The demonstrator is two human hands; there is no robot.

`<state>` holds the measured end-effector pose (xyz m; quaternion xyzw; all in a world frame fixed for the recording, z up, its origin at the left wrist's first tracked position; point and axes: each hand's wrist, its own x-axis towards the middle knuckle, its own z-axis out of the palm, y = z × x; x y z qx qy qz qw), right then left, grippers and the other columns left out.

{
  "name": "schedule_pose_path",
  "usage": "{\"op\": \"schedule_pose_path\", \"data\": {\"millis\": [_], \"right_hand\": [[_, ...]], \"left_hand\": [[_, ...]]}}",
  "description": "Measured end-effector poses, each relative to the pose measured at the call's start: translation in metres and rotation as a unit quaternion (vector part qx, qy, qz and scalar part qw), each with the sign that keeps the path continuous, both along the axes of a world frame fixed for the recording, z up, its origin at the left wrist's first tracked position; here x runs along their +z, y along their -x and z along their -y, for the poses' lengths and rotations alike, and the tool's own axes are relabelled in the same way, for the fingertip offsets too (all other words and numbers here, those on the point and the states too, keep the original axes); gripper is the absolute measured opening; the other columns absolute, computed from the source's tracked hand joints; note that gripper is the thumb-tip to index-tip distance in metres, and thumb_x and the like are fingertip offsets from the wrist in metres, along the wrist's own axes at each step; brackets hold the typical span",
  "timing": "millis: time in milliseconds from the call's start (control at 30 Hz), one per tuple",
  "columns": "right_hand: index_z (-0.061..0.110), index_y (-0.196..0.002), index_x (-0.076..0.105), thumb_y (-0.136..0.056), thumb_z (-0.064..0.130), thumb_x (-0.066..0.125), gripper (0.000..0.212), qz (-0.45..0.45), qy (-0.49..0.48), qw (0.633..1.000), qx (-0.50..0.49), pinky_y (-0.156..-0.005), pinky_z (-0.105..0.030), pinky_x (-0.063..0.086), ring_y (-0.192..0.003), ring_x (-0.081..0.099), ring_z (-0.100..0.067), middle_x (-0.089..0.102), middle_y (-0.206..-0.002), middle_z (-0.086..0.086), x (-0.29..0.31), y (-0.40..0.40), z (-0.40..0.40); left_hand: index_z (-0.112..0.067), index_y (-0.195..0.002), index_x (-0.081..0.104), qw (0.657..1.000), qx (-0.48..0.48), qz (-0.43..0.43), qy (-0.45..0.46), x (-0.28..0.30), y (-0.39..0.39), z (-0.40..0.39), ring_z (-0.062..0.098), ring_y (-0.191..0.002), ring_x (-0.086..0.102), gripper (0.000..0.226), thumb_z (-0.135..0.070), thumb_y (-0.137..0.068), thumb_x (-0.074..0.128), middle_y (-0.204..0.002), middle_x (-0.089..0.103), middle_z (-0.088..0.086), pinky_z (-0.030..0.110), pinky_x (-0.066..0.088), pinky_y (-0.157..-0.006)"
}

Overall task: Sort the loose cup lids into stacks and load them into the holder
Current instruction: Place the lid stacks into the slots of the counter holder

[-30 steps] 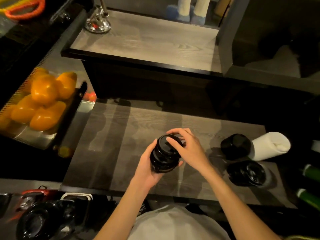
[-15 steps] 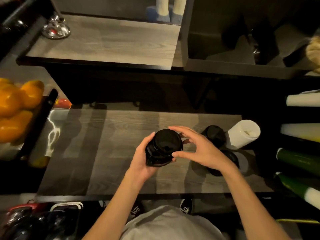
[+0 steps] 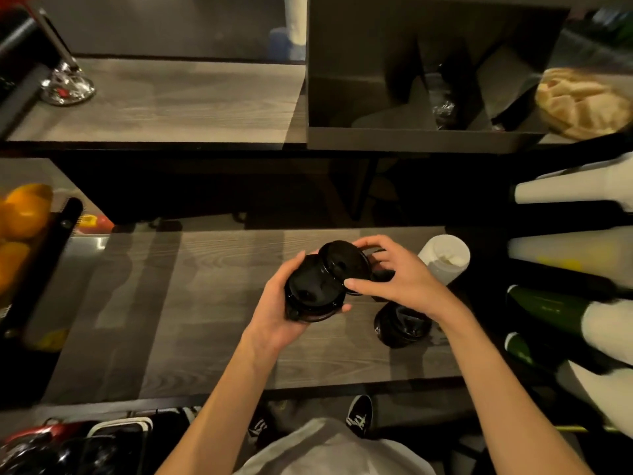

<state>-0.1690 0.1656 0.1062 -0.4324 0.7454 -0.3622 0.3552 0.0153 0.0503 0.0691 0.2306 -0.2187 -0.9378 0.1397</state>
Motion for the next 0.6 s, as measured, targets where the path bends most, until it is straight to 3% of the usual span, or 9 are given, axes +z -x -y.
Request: {"op": "schedule_pose_path", "data": {"millis": [100,233,300,467,600], "right_hand": [[0.035,-0.127,0.062,-0.073,0.044,0.09,0.062,0.083,0.009,0.994,-0.065,-0.103,-0.036,0.055,-0.113,0.066,-0.004,0.069,-0.124,0.011,-0.005,0.003,-0.006],[0.03,-0.124,0.068,-0.063,0.061,0.09,0.071,0.177,0.029,0.978,-0.107,-0.109,-0.047,0.051,-0.121,0.066,-0.011,0.071,-0.126,0.006,-0.009,0.005,-0.01],[0.028,-0.126,0.068,-0.067,0.058,0.089,0.07,0.22,0.044,0.968,-0.112,-0.11,-0.048,0.05,-0.12,0.067,-0.016,0.073,-0.124,0.001,-0.009,0.003,-0.009],[0.035,-0.128,0.068,-0.076,0.049,0.081,0.055,0.212,0.036,0.972,-0.097,-0.107,-0.046,0.053,-0.112,0.071,-0.013,0.075,-0.115,0.002,-0.005,0.0,-0.004],[0.049,-0.123,0.067,-0.074,0.057,0.083,0.053,0.154,0.036,0.983,-0.097,-0.106,-0.042,0.053,-0.113,0.068,-0.005,0.072,-0.121,0.01,-0.003,-0.001,-0.003]], "left_hand": [[-0.013,-0.138,0.059,1.0,-0.005,-0.003,0.031,0.008,0.0,-0.004,0.039,-0.123,0.062,0.041,-0.03,-0.102,0.047,-0.14,0.061,0.018,0.058,0.056,-0.089],[-0.014,-0.129,0.059,0.996,-0.03,0.003,0.087,0.016,0.003,-0.008,0.048,-0.126,0.058,0.032,-0.011,-0.098,0.052,-0.14,0.056,0.027,0.057,0.055,-0.09],[-0.01,-0.129,0.056,0.989,-0.05,0.021,0.141,0.017,0.005,-0.007,0.049,-0.123,0.059,0.032,-0.008,-0.097,0.056,-0.14,0.053,0.03,0.056,0.055,-0.092],[-0.009,-0.132,0.056,0.974,-0.055,0.057,0.212,0.025,0.01,-0.006,0.043,-0.123,0.061,0.035,-0.011,-0.097,0.06,-0.135,0.061,0.022,0.058,0.055,-0.097],[-0.011,-0.137,0.055,0.984,0.004,0.069,0.164,0.022,0.01,-0.003,0.039,-0.123,0.063,0.038,-0.022,-0.1,0.057,-0.138,0.061,0.018,0.06,0.053,-0.098]]}}
